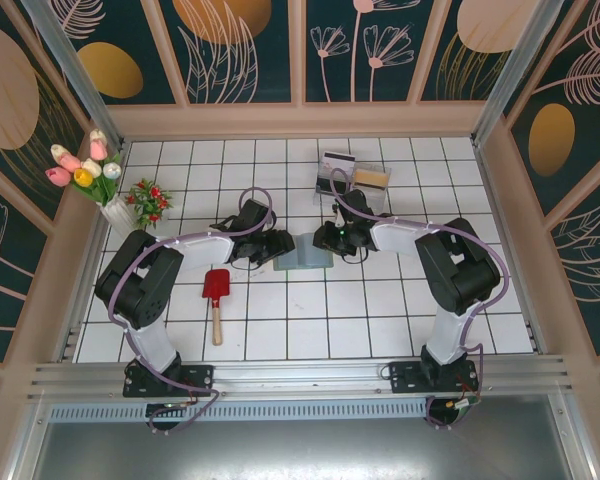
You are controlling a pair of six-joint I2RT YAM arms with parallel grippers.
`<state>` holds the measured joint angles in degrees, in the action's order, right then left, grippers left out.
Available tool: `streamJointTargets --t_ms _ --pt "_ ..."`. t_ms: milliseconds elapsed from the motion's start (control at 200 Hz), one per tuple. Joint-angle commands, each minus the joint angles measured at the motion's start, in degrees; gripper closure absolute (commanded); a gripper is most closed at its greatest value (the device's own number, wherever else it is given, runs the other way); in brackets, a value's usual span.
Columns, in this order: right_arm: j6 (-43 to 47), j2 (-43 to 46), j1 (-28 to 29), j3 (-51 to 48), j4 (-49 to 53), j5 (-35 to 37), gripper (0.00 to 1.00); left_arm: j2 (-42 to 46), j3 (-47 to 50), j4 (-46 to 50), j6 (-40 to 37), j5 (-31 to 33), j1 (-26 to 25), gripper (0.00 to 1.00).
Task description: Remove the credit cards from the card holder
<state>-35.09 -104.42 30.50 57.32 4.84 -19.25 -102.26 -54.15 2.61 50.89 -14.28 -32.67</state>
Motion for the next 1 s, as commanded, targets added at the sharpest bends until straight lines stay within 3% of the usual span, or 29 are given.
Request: streamJointTargets --t_ms 0,300,626,996 --pt "-0.77 -1.47 0.52 0.39 0.2 -0.44 0.66 1.49 -1.09 1.08 -0.61 0.22 -0.37 0.52" --pt "-0.77 -1.51 0.52 0.46 0.34 -0.8 0.66 2.54 -0.85 -0.72 -0.79 -2.59 -0.37 0.65" --pt "-0.77 -1.26 0.52 0.69 0.02 -2.02 0.66 5.07 0.99 -10.03 -0.84 -12.45 -0.36 0.75" --pt "0.46 4.84 0.52 0.31 -0.98 -1.79 0.64 1.34 -0.26 -10.17 -1.85 -13.62 -0.33 0.76"
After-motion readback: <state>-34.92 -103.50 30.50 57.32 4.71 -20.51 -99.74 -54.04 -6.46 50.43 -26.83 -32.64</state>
